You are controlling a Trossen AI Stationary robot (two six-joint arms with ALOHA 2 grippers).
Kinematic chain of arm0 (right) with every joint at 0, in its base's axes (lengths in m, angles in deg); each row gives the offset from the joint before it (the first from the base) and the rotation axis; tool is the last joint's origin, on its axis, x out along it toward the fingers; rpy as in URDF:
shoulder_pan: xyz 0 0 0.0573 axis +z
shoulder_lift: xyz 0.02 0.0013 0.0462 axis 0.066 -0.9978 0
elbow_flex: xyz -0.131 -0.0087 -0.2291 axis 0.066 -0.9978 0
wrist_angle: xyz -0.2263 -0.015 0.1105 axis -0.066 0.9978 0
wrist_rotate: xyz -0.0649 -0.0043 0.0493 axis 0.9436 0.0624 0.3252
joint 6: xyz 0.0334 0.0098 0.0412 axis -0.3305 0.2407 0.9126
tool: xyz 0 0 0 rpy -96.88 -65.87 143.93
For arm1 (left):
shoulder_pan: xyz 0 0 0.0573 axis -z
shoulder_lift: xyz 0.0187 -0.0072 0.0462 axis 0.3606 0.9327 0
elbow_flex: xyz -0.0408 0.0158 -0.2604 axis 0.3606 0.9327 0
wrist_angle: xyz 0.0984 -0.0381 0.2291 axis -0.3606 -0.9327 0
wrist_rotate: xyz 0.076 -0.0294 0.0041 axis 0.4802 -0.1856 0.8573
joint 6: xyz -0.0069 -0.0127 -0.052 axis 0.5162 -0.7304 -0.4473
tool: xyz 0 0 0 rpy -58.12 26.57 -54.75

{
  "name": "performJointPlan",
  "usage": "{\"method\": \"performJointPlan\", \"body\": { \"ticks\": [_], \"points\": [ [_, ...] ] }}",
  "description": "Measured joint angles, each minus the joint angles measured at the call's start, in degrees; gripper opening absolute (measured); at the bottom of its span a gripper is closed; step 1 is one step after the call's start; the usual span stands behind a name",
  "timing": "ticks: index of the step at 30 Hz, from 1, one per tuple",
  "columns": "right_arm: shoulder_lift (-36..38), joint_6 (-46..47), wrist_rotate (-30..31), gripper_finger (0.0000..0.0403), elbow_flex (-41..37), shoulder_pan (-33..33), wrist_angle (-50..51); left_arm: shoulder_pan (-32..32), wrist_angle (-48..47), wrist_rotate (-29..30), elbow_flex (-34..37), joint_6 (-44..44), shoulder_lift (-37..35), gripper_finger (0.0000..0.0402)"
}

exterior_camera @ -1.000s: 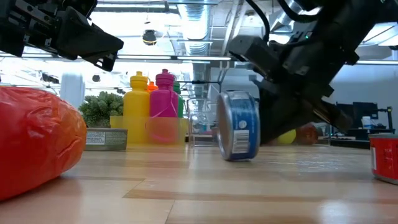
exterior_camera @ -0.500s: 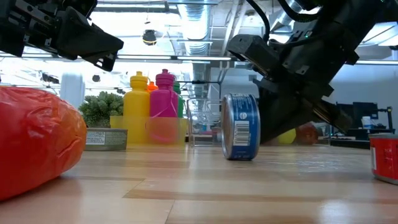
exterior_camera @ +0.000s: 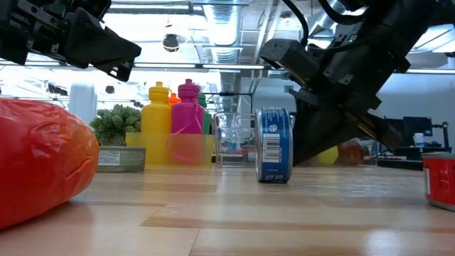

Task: Pick & Place Food Item
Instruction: Stack the dark blue tuna on top of the blue can in the left transparent bin

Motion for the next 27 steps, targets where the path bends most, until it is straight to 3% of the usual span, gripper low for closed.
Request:
{"method": "performJointPlan", "body": {
  "ticks": [27],
  "points": [
    [2.39, -2.87, 0.0, 0.0, 0.0, 0.04, 1.03, -0.01, -0.01, -0.01, 0.0, 0.0, 0.0, 0.0002]
  ]
}}
